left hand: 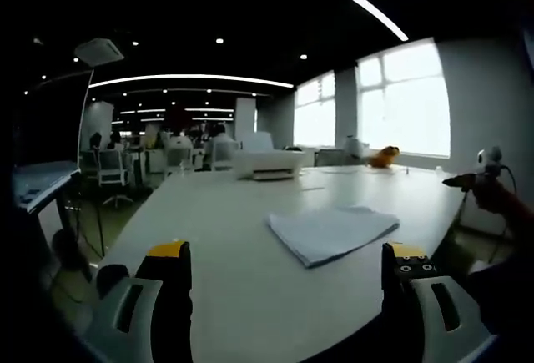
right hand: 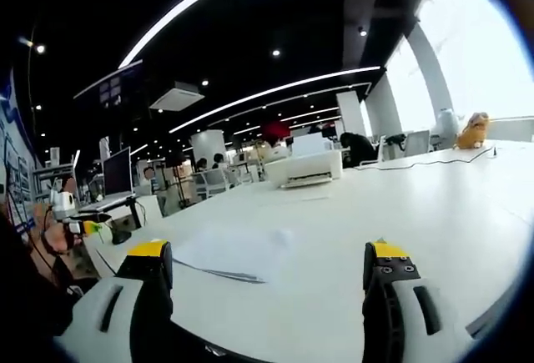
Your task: Organize the stack of printing papers by aligning and flattening the scattered papers on the table
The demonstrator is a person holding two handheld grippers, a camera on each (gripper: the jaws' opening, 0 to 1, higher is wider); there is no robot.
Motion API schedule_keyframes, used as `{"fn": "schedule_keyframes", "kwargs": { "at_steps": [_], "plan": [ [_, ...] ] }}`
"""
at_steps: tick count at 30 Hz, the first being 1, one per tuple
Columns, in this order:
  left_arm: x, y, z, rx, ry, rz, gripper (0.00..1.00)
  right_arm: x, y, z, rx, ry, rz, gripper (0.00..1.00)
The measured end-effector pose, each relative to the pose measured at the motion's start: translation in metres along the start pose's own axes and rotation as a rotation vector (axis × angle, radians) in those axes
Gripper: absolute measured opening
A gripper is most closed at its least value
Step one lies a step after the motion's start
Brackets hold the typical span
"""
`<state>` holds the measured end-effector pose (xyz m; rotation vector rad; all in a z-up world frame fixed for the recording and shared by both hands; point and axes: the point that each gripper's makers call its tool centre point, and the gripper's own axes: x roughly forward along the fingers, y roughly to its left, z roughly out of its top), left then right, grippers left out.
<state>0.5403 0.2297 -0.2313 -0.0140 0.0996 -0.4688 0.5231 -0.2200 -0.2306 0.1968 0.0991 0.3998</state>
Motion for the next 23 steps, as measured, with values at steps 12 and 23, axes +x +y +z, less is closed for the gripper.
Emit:
{"fn": "schedule_keyframes", "kwargs": {
  "at_steps": [12,23],
  "plan": [
    [0.0024,-0.0058,-0.001,0.01,0.008,-0.021,0.97,-0.0003,-0.0004,-0.0008,0.001,0.001,0.001,0.9],
    [0.0032,-0.008,-0.0054,0.008,0.02,-0.034,0.97,-0.0022,-0.0069,-0.0006,-0.008,0.003,-0.015,0.9]
  ]
}}
